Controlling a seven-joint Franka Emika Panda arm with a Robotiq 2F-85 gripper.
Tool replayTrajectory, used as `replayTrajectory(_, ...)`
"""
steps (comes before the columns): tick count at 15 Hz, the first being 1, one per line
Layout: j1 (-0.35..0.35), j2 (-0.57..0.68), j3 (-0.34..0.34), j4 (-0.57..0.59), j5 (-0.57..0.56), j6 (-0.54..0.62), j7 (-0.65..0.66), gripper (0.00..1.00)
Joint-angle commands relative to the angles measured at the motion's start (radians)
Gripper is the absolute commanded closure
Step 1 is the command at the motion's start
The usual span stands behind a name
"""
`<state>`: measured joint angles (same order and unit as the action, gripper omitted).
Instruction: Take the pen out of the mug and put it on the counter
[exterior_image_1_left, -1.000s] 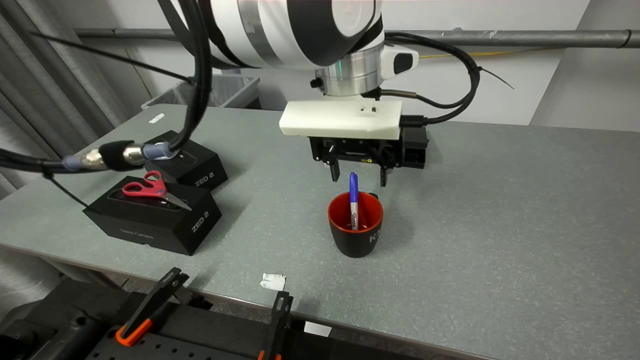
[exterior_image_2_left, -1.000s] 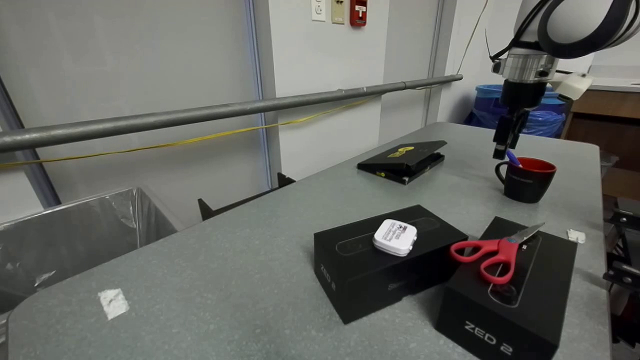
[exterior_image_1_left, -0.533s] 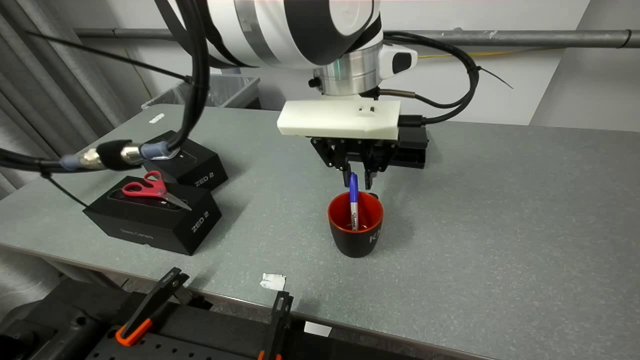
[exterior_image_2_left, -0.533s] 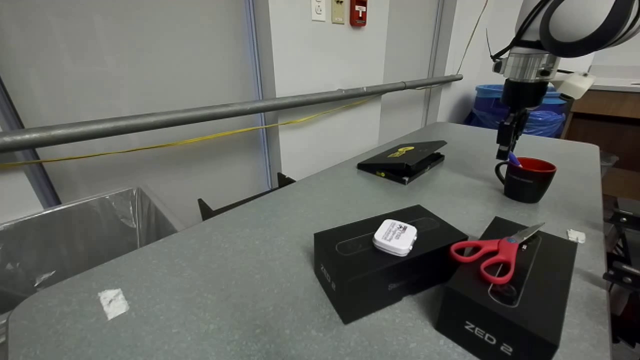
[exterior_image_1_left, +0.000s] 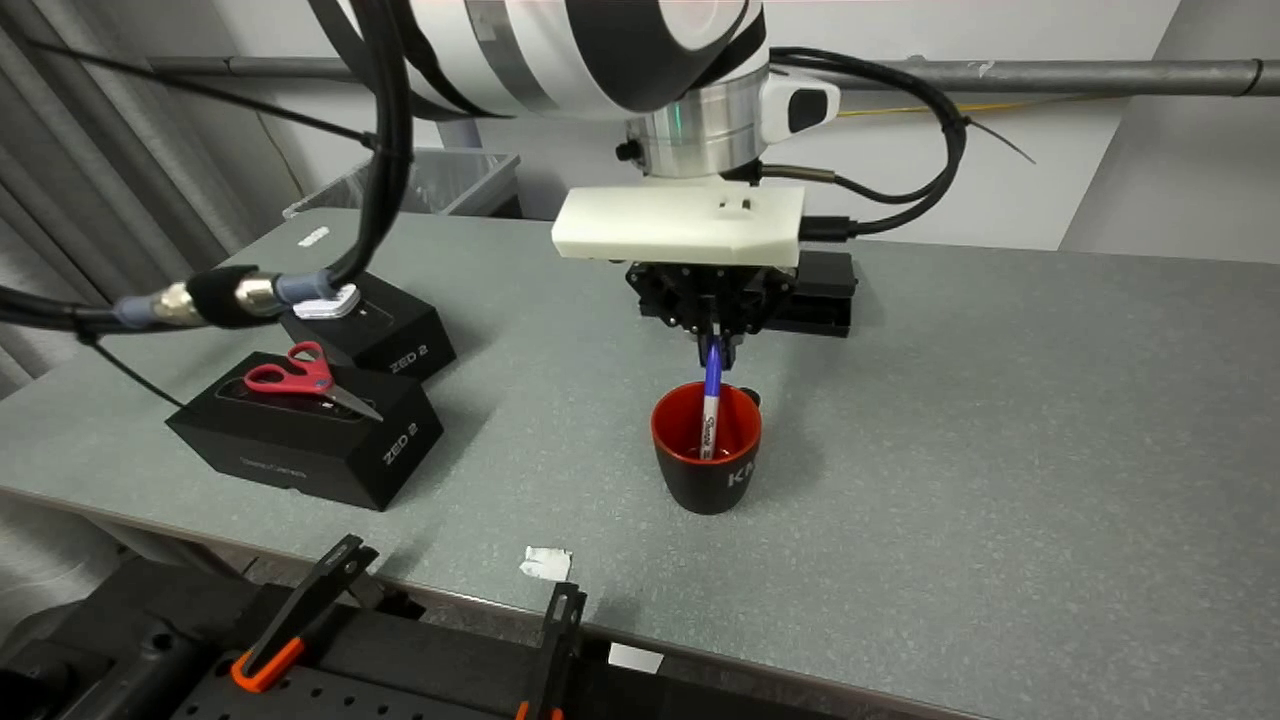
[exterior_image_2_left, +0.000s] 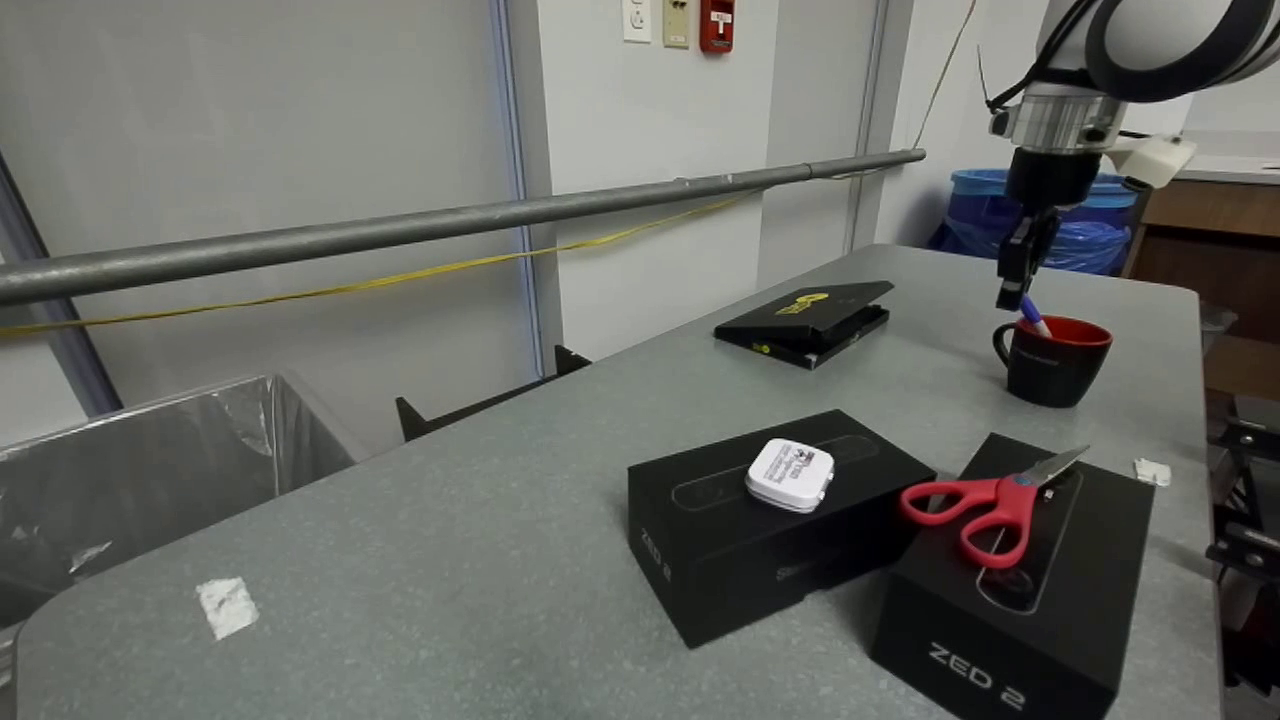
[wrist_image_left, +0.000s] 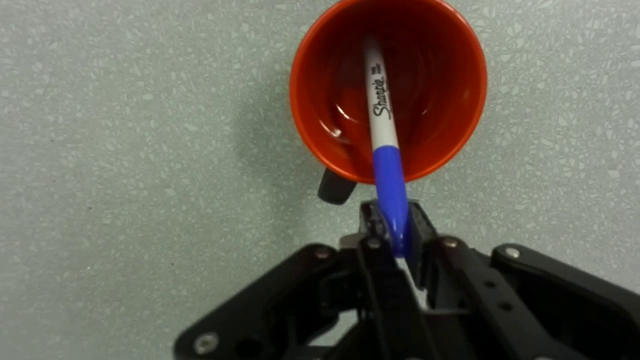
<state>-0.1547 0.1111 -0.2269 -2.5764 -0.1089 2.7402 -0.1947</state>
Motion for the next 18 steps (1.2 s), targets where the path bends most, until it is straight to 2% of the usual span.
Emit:
replayTrajectory(1,-0.036,-0.187,-0.006,-0.074,-0.011,-0.071,-0.033,0.97)
replayTrajectory(4,-0.037,-0.347,-0.008,-0.118,0.067,-0.136,-0.121,0.97)
replayTrajectory(6,-0.010,-0.452,-0.016,-0.130,0.123,-0.205,-0.159,0.97)
replayTrajectory(8,0.029,-0.489,-0.014,-0.104,0.183,-0.267,-0.169,0.97)
replayTrajectory(11,0.113,-0.414,0.011,-0.051,0.268,-0.279,-0.150,0.97)
replayTrajectory(14,0.180,-0.267,0.054,-0.014,0.328,-0.221,-0.122,0.97)
replayTrajectory(18,0.191,-0.090,0.126,0.039,0.329,-0.162,-0.084,0.97)
